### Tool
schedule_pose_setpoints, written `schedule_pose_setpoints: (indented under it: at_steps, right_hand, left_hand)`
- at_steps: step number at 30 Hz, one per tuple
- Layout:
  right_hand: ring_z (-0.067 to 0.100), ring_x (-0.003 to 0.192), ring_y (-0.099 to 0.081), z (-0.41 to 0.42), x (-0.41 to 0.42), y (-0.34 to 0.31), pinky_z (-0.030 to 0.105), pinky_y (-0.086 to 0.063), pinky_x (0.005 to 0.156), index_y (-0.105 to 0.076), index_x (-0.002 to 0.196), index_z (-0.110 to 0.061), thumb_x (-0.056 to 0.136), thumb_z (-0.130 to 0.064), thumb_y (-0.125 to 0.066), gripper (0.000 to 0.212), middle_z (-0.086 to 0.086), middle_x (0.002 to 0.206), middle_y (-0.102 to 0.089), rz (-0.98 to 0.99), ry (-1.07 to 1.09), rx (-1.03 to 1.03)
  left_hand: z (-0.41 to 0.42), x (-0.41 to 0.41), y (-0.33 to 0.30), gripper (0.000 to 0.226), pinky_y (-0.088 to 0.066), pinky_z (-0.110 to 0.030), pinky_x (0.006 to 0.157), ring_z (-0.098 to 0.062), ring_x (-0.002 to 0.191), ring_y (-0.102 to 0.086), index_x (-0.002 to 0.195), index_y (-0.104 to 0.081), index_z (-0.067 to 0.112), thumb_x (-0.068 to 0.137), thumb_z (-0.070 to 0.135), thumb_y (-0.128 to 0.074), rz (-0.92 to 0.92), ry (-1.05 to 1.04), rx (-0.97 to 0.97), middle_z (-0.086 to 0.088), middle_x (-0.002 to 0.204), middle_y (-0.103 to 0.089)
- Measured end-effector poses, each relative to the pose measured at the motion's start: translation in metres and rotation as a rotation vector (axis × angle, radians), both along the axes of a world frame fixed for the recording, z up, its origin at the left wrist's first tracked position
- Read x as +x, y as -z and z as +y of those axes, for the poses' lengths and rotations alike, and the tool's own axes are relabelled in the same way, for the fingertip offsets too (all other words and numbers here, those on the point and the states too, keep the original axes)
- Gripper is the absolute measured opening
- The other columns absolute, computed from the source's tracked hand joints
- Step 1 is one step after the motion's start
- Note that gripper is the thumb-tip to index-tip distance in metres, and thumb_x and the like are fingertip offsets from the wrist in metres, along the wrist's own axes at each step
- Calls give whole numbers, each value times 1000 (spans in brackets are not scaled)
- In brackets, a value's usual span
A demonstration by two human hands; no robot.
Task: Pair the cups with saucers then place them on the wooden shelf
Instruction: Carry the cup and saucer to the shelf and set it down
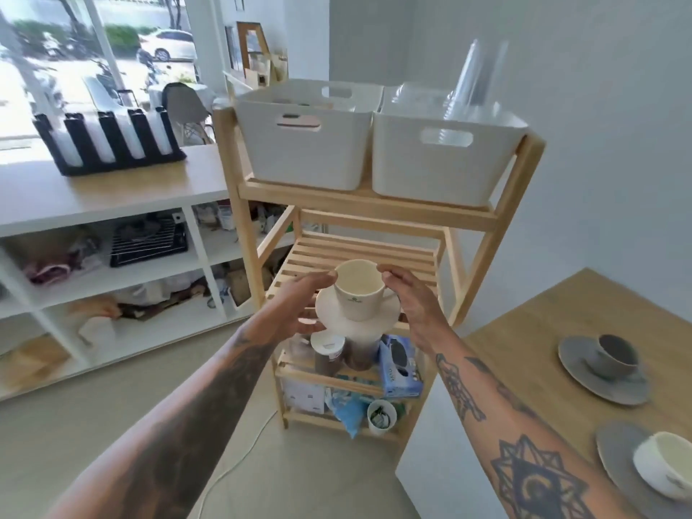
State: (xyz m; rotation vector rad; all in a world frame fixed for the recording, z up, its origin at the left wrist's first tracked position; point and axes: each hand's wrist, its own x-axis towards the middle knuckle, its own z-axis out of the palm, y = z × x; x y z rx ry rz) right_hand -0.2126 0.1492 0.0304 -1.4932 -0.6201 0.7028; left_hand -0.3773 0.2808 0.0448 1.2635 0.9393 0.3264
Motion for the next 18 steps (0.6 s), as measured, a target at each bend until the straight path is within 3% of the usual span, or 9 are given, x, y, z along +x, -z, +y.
schedule_pose_setpoints:
  at_steps: [5,7,11,13,15,18]
  right_hand:
    - [1,95,-63,43,3,41,28,-47,82,-77,85,-48,94,-27,-65,26,-28,96,-73,-28,-44,-32]
    - [3,96,-62,66,10,56,31,-48,84,-77,85,-49,93,-28,-66,25,-31,93,-72,-29,-37,-42]
    - [13,103,-63,116,28,89,39,-52,86,-78,92,-44,92,-31,-67,17,-21,107,-72,-8,-38,-19]
    - [14,104,-64,137,35,102,35,-55,75,-78,98,-41,93,-31,-66,16,-14,114,-72,1,-42,-15]
    - [14,103,-64,158,44,116,30,-55,68,-77,104,-37,94,-31,-66,16,-13,116,-72,-11,-44,-12]
    - [18,110,-64,190,57,135,39,-52,81,-77,104,-35,94,-29,-66,16,-14,115,-73,-40,-32,-10]
  left_hand:
    - [30,1,37,29,-60,-45,81,-29,99,-67,114,-72,34,87,43,-73,-5,-91,-16,-9,111,-70]
    - [48,8,53,31,-60,-48,84,-30,103,-67,120,-69,35,89,43,-71,-10,-110,5,-7,115,-70]
    - [93,27,84,21,-61,-42,72,-30,108,-65,111,-73,43,90,42,-70,-17,-134,42,-4,126,-66]
    - [114,35,98,18,-61,-38,66,-30,113,-63,108,-73,45,90,43,-70,-18,-135,62,-4,129,-64]
    - [137,42,113,19,-61,-41,72,-29,112,-64,109,-73,45,91,43,-69,-29,-136,74,-3,130,-64]
    - [168,53,132,21,-61,-42,78,-25,112,-64,113,-71,43,93,41,-66,-63,-123,117,0,130,-64]
